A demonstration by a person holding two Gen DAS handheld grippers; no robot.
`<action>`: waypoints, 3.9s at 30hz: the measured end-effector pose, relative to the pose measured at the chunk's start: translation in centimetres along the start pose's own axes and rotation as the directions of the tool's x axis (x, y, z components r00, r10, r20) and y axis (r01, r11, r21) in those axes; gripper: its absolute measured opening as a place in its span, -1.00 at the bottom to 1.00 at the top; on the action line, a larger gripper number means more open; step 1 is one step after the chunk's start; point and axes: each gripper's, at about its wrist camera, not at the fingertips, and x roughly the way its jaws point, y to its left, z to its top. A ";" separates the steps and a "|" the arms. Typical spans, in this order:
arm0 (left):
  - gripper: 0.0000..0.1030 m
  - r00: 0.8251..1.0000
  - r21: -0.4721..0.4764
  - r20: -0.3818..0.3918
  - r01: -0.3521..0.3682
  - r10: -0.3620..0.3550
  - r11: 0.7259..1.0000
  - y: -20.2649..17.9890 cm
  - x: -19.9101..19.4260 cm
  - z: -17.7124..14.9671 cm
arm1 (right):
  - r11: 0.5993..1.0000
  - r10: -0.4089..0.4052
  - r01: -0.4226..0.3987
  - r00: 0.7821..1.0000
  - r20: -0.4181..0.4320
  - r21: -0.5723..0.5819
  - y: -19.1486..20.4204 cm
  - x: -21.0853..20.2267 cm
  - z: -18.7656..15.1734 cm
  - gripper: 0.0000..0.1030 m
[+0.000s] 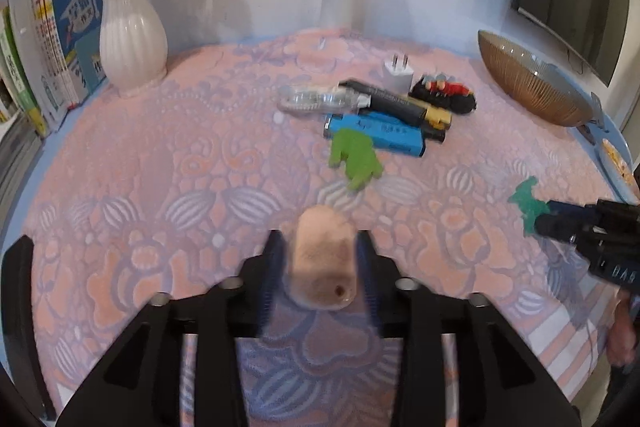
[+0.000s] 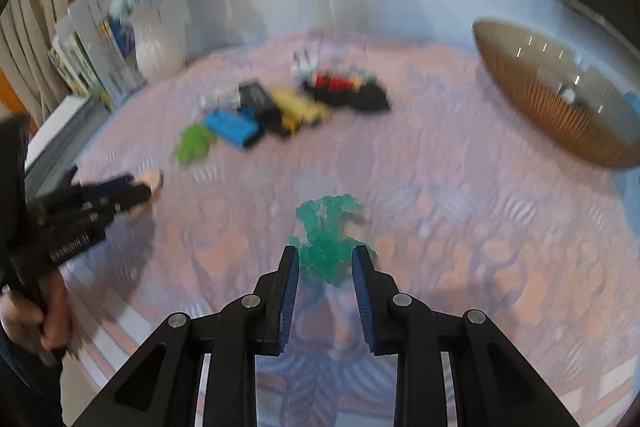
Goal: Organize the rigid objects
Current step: 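Grasp the beige block with the left gripper while the right grasps the green toy, then carry block and green toy into the brown bowl and release both, then return both tools toward the remaining items on the table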
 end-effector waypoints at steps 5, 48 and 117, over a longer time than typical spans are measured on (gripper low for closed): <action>-0.13 1.000 -0.010 -0.004 0.019 -0.019 1.000 0.3 0.1 -0.1 | 0.998 0.051 -0.052 0.999 0.015 0.042 -0.8 -0.5 -0.5 0.18; -0.39 0.919 0.286 0.119 0.330 -0.375 0.900 -29.5 5.0 17.1 | 0.885 -0.363 0.301 0.924 0.122 0.354 -22.7 -8.9 9.7 -0.09; 0.98 0.991 -0.156 0.091 0.111 -0.098 0.982 1.6 0.8 0.3 | 0.969 -0.245 0.244 0.969 0.043 0.036 -2.2 2.9 3.5 0.69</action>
